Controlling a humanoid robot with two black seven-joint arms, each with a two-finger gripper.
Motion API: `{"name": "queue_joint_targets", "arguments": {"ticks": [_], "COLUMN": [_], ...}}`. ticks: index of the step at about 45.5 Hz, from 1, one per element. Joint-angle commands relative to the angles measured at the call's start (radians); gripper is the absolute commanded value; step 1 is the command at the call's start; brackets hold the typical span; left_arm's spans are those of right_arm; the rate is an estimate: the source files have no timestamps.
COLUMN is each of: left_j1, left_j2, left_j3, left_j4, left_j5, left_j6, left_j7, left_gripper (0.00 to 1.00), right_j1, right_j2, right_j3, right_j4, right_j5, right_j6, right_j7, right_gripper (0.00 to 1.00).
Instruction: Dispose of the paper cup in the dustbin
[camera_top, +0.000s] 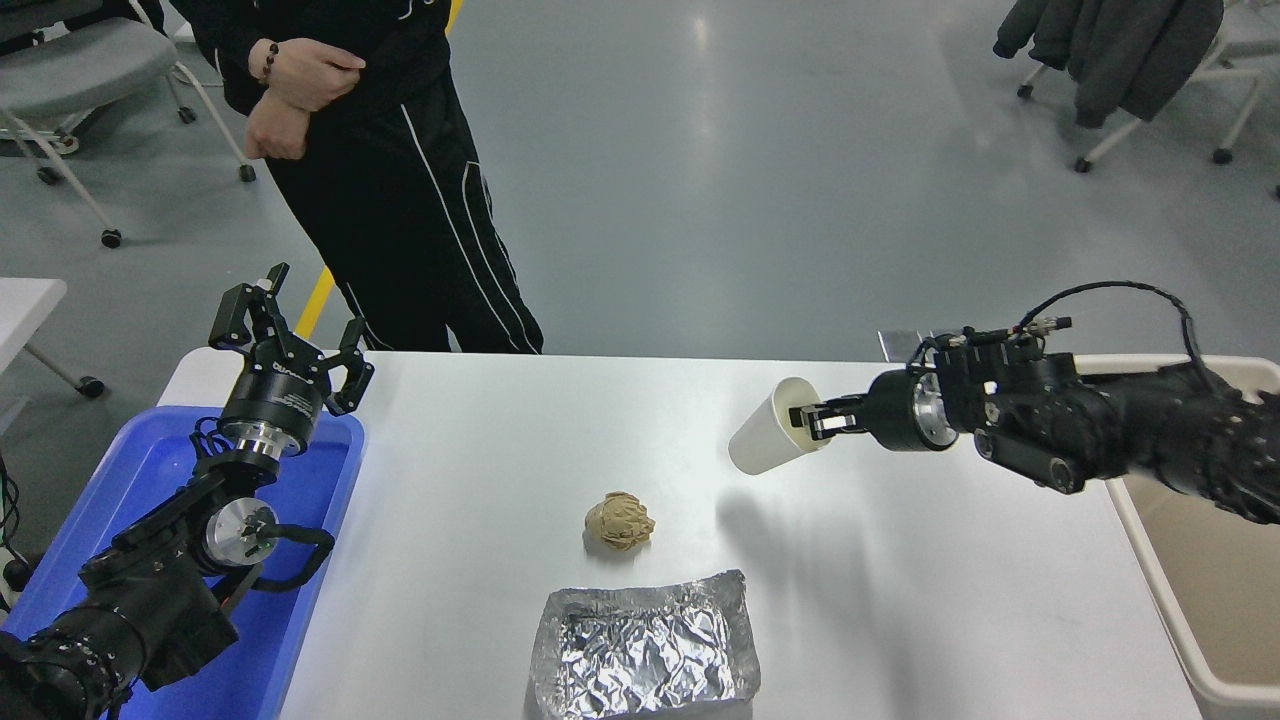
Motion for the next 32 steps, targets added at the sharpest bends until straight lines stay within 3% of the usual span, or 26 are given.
{"name": "queue_joint_targets", "arguments": {"ticks": [1, 16, 27, 32], "left_j1": [0.0, 0.0, 0.0, 0.0], "left_j2": [0.0, 0.0, 0.0, 0.0], "left_j3": [0.0, 0.001, 0.0, 0.0], "left_j4": [0.001, 0.0, 0.0, 0.0], "left_j5": [0.0, 0.0, 0.0, 0.0], "left_j6": [0.0, 0.0, 0.0, 0.0], "left_j7": [0.0, 0.0, 0.0, 0.0], "left_gripper": [1.0, 1.0, 1.0, 1.0], "right_j1": [0.056, 0.133, 0.118, 0.092], "right_j2": [-0.165, -0.316, -0.331, -0.327], "right_j3": [0.217, 0.448, 0.449, 0.448], "right_j4": [0.051, 0.036, 0.016, -0.106], "right_j5": [0.006, 0.017, 0.042, 0.043], "right_j6": [0.136, 0.323, 0.326, 0.323], "right_j7": [0.009, 0.008, 0.006, 0.006], "right_gripper": [0.0, 0.0, 0.0, 0.0]}}
